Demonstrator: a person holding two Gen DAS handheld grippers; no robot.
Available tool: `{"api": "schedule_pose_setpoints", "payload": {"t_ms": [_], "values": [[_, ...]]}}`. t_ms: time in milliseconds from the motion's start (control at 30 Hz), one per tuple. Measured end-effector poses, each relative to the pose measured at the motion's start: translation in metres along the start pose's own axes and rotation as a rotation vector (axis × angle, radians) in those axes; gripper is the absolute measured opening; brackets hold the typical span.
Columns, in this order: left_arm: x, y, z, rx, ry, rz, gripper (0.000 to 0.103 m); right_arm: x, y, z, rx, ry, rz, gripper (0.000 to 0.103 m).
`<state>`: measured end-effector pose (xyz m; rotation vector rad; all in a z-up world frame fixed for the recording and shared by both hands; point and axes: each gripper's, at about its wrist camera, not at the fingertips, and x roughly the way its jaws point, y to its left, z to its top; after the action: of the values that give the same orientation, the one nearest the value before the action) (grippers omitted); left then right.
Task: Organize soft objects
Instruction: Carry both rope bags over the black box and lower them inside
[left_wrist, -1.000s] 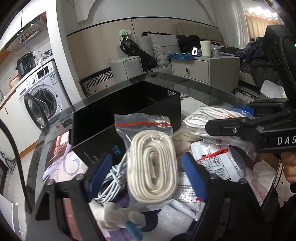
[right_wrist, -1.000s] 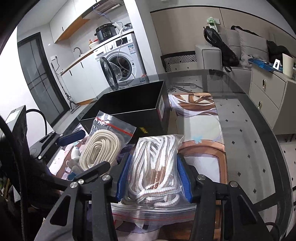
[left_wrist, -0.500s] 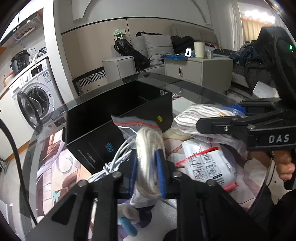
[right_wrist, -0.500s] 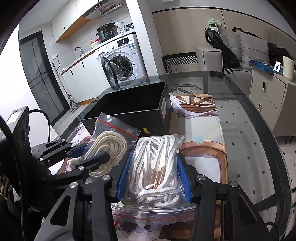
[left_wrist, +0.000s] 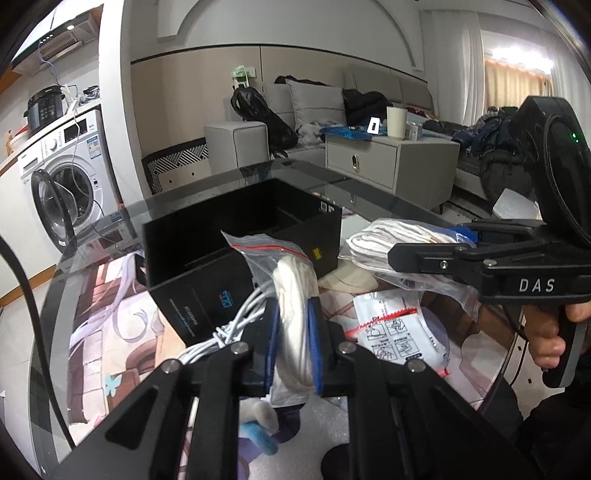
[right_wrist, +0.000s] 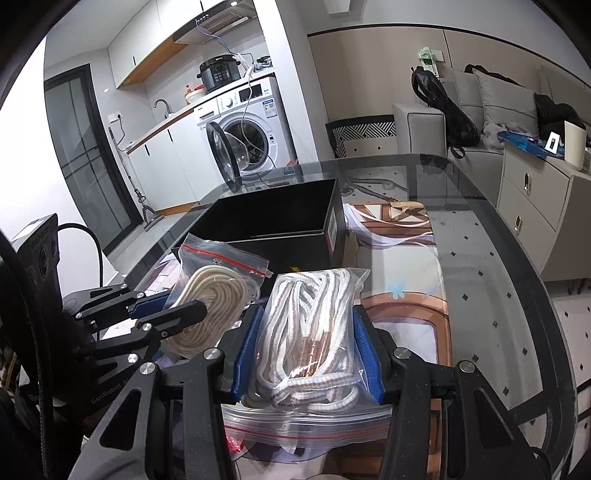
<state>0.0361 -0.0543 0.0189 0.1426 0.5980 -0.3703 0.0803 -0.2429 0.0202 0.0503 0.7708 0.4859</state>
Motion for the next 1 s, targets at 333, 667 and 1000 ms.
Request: {"api": "schedule_pose_setpoints", "payload": {"t_ms": [333, 667, 1000], "values": [[-0.026, 0.005, 0.009, -0.031, -0.063, 0.021, 0.013, -0.015, 0.015, 0.012, -0.036, -0.044, 0.024, 0.049], [-0.033, 0.014, 0.026, -0.06, -0.092, 0.083, 0.013, -0.023, 0.028, 0.029, -0.089, -0.073, 0.032, 0.049], [-0.025, 0.035, 0.042, -0.109, -0.095, 0.158, 0.013, -0.018, 0.039, 0.047, -0.125, -0.076, 0.049, 0.049]]}}
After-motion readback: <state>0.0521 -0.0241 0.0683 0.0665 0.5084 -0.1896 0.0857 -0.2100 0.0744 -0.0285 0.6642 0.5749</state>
